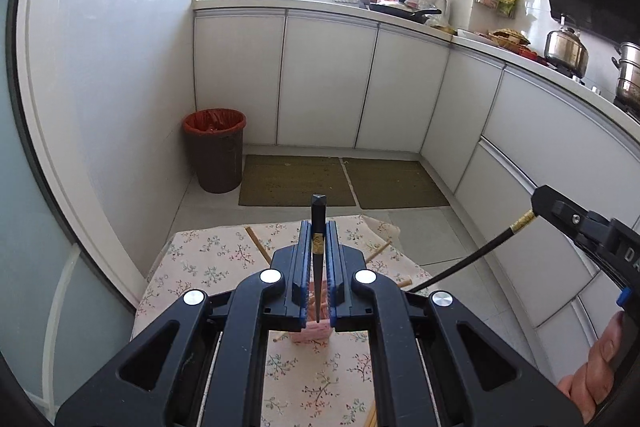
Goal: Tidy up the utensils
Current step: 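Carry both held black chopsticks over the pink cup and lower them in, then open both grippers to release the black chopsticks into the cup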
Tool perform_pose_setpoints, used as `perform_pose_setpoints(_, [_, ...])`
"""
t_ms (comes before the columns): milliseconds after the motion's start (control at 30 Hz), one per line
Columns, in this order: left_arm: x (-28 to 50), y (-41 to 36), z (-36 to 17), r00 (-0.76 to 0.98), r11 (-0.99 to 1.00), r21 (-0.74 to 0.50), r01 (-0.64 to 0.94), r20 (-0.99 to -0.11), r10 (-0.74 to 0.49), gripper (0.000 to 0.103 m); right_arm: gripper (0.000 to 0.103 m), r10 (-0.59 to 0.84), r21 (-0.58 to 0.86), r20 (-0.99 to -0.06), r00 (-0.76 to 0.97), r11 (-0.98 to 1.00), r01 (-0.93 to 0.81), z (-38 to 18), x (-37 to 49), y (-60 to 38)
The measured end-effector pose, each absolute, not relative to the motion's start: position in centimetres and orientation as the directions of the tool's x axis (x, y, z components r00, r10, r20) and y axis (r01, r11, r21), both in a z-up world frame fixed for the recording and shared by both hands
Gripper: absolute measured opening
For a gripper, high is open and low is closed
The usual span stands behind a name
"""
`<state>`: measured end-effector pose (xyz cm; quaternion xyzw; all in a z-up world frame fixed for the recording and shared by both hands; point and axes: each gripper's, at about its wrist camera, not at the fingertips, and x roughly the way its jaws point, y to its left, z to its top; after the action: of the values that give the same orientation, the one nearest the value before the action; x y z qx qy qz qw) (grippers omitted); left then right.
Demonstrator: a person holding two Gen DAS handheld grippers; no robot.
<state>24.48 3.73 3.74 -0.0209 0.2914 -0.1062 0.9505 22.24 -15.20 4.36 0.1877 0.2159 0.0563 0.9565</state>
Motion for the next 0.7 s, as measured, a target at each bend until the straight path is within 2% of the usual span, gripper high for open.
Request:
perform_pose_setpoints(267, [29.8,4.1,-1.5,0.759,0.982,-0.136,0.133,-0.623,-0.189,0.007,0.007,0.173,0.330,-0.419,0.891,0.944,-0.028,1.9,25.4,-13.3])
perform_pose_setpoints(333, [30.0,4.5,-2.6,0.743,0.978,-0.163,0.130,-0.637,-0.205,0.014,0.007,0.176,0.330,-0.430,0.885,0.944,-0.028,1.0,26.2,-13.0])
perform_pose_setpoints(500, [28.7,6.8,-2.0,0.773,0.967,-0.233,0.099,-0.594,-0.223,0.022,0.007,0.169,0.324,-0.460,0.872,0.946,-0.013,-1.2,28.0,-12.1])
perform_pose_setpoints(567, [28.3,7.3,-1.3,0.787,0.970,-0.226,0.087,-0.581,-0.206,0.023,0.007,0.171,0.327,-0.473,0.865,0.945,-0.009,-1.9,28.7,-11.7])
perform_pose_setpoints(700, [27.5,8.4,-0.3,0.820,0.981,-0.190,0.035,-0.555,-0.136,0.032,0.007,0.161,0.315,-0.489,0.857,0.949,0.001,-3.5,29.9,-10.7])
